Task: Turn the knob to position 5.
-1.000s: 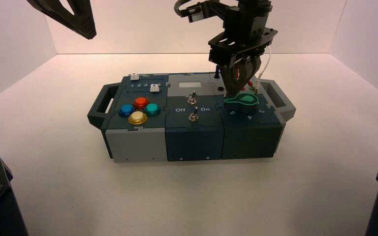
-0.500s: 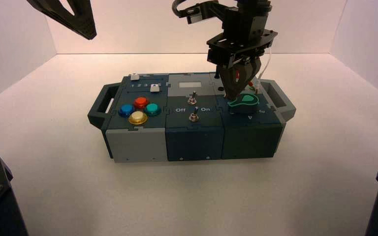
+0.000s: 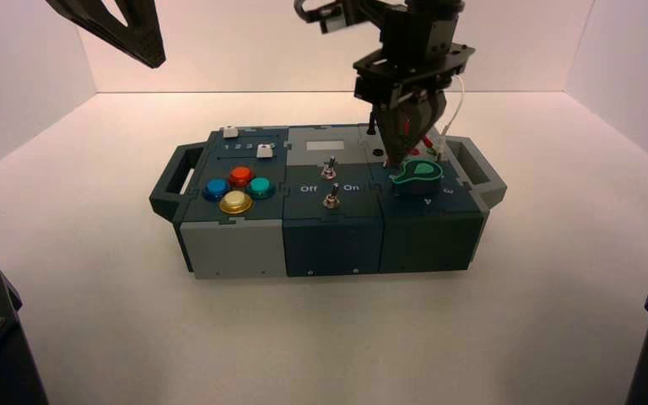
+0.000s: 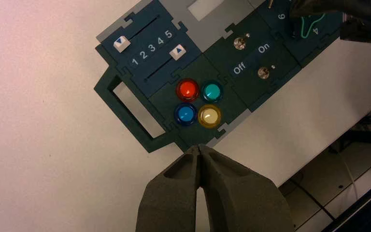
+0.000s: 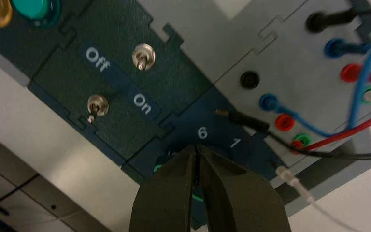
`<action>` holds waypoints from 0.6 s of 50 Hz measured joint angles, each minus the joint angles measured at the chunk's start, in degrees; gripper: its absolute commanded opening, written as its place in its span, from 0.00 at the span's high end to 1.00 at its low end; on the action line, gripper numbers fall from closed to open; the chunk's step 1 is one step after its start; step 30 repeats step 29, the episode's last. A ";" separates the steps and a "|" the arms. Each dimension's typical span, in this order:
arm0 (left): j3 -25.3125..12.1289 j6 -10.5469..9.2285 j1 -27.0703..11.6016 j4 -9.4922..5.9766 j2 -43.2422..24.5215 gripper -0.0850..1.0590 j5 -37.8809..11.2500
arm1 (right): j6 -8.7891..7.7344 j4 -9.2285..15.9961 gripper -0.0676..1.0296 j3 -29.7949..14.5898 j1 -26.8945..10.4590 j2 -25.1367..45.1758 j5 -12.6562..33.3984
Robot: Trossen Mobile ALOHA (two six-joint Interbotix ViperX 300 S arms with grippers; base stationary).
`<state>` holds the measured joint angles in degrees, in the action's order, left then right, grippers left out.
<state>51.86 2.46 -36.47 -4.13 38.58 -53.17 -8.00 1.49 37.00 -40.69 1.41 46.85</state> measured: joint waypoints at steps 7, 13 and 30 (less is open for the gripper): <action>0.09 0.00 -0.09 0.00 0.00 0.95 0.18 | 0.00 0.00 0.96 -0.88 0.00 0.00 -0.18; 0.26 0.00 -0.09 0.09 0.00 0.95 0.26 | 0.00 -0.09 0.96 -2.02 0.00 -0.09 0.00; 1.41 -0.09 -0.09 0.09 0.00 0.95 0.26 | 1.67 1.05 0.96 -2.99 0.00 -1.41 4.48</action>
